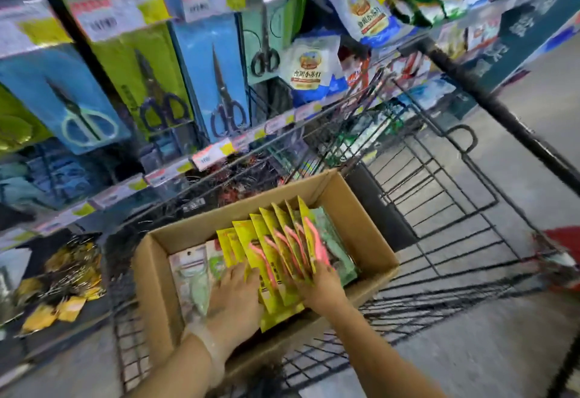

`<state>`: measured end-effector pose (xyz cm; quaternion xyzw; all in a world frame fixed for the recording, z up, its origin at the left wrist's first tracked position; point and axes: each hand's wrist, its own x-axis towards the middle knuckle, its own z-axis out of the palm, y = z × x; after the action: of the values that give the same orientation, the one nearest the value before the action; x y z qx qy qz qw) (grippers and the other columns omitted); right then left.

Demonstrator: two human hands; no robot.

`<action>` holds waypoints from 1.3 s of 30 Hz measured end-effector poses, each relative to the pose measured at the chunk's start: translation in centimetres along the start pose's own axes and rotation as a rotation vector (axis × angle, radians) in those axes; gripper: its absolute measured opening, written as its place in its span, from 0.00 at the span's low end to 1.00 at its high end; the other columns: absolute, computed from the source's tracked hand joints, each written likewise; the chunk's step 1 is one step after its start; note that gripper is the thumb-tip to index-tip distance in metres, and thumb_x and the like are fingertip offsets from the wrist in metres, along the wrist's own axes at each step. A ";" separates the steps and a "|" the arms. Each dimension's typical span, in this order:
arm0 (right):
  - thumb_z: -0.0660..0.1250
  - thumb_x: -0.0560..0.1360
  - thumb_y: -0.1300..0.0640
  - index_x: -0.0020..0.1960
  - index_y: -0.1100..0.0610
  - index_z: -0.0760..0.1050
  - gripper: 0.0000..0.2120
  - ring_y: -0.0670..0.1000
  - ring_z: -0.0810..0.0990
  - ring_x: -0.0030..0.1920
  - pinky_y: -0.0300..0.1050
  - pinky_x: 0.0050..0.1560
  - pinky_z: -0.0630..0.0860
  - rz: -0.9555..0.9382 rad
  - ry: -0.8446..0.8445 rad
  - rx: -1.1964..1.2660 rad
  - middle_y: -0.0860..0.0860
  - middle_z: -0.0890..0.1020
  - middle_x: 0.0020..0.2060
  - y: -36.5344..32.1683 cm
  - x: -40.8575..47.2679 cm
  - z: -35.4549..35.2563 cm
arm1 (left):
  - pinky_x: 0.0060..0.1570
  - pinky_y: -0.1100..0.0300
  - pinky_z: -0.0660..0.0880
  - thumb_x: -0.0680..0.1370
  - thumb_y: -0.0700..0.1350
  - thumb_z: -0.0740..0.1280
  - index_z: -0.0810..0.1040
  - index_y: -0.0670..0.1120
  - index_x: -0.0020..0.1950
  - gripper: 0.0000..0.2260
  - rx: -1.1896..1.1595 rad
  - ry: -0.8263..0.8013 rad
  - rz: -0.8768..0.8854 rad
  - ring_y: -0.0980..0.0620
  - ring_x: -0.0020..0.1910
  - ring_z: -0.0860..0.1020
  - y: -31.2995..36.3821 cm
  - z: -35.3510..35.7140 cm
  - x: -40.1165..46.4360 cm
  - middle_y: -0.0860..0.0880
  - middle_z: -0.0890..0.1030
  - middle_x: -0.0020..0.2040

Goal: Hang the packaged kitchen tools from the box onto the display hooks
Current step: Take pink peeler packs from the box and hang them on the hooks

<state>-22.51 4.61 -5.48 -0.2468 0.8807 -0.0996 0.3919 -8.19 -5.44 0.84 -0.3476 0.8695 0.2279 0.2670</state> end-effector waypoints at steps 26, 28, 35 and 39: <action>0.76 0.62 0.41 0.62 0.57 0.70 0.35 0.56 0.69 0.64 0.47 0.64 0.68 0.078 -0.102 0.236 0.55 0.69 0.62 0.5 6.8 0.9 | 0.68 0.55 0.62 0.80 0.53 0.61 0.59 0.44 0.75 0.27 -0.458 -0.045 -0.249 0.43 0.73 0.62 3.2 0.1 6.2 0.42 0.62 0.74; 0.73 0.67 0.44 0.58 0.57 0.74 0.25 0.56 0.70 0.63 0.45 0.60 0.67 -0.041 -0.060 0.101 0.55 0.73 0.59 0.1 5.6 2.0 | 0.66 0.56 0.64 0.80 0.53 0.60 0.58 0.44 0.75 0.27 -0.533 -0.055 -0.273 0.44 0.72 0.63 3.7 0.2 6.3 0.42 0.62 0.74; 0.75 0.63 0.43 0.61 0.54 0.68 0.32 0.54 0.70 0.59 0.47 0.61 0.69 -0.011 -0.035 0.158 0.52 0.72 0.54 -1.0 3.8 1.4 | 0.49 0.59 0.77 0.77 0.53 0.65 0.61 0.44 0.75 0.29 -0.915 0.017 -0.412 0.47 0.59 0.76 2.1 2.4 6.4 0.45 0.73 0.68; 0.79 0.61 0.52 0.61 0.52 0.68 0.33 0.54 0.71 0.57 0.49 0.58 0.73 -0.046 -0.042 0.321 0.50 0.69 0.51 -3.4 2.7 0.5 | 0.49 0.56 0.74 0.76 0.49 0.68 0.65 0.40 0.72 0.28 -1.275 0.177 -0.578 0.44 0.58 0.77 2.5 2.7 6.6 0.41 0.76 0.63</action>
<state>-22.52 0.32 -6.31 -0.2032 0.8392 -0.2428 0.4422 -13.24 -5.44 -4.80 -0.6705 0.4576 0.5838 -0.0107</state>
